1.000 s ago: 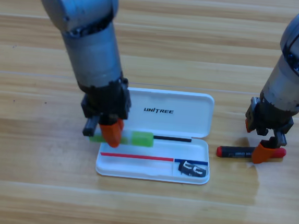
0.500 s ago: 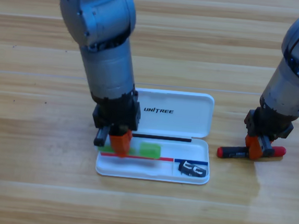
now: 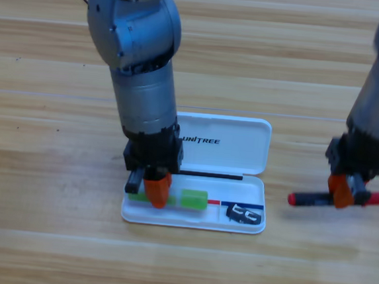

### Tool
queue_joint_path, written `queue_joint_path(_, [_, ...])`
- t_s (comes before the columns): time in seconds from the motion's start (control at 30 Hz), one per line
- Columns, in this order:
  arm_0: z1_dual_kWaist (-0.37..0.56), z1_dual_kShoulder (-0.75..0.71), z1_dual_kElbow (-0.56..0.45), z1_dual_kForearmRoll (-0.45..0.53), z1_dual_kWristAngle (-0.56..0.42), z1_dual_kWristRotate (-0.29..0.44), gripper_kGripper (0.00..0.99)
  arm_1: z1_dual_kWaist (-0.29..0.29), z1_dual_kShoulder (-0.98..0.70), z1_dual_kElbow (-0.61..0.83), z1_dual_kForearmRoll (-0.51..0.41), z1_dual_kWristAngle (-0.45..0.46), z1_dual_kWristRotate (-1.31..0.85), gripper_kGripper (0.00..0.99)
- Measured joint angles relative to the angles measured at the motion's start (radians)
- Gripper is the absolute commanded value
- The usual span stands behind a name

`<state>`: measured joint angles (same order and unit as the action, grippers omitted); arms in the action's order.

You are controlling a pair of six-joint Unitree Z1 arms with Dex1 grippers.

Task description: Clean up eraser and pencils

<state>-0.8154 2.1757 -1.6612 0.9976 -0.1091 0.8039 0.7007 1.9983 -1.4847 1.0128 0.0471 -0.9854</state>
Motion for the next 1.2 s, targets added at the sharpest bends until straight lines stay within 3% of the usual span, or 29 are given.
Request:
queue_joint_path(0.4, [-0.016, 0.012, -0.018, 0.000, 0.000, -0.026, 0.032, 0.094, -0.054, -0.122, 0.028, -0.001, 0.097, 0.000])
queue_joint_path(0.47, [-0.016, 0.014, -0.018, 0.000, 0.000, -0.029, 0.724, 0.102, -0.049, -0.142, 0.028, -0.001, 0.106, 0.000])
queue_joint_path(0.5, [-0.016, 0.015, -0.018, 0.000, 0.000, -0.032, 0.939, 0.104, -0.047, -0.149, 0.028, -0.002, 0.112, 0.000])
queue_joint_path(0.53, [-0.016, 0.015, -0.018, 0.000, 0.000, -0.034, 0.989, 0.106, -0.044, -0.155, 0.028, -0.004, 0.119, 0.000])
queue_joint_path(0.97, [-0.016, 0.015, -0.018, 0.004, 0.000, -0.053, 0.990, 0.111, 0.028, -0.234, 0.028, -0.022, 0.139, 0.000])
queue_joint_path(1.2, [-0.016, -0.008, -0.017, 0.057, 0.006, -0.058, 0.990, 0.125, 0.120, -0.327, 0.028, -0.022, 0.175, 0.000])
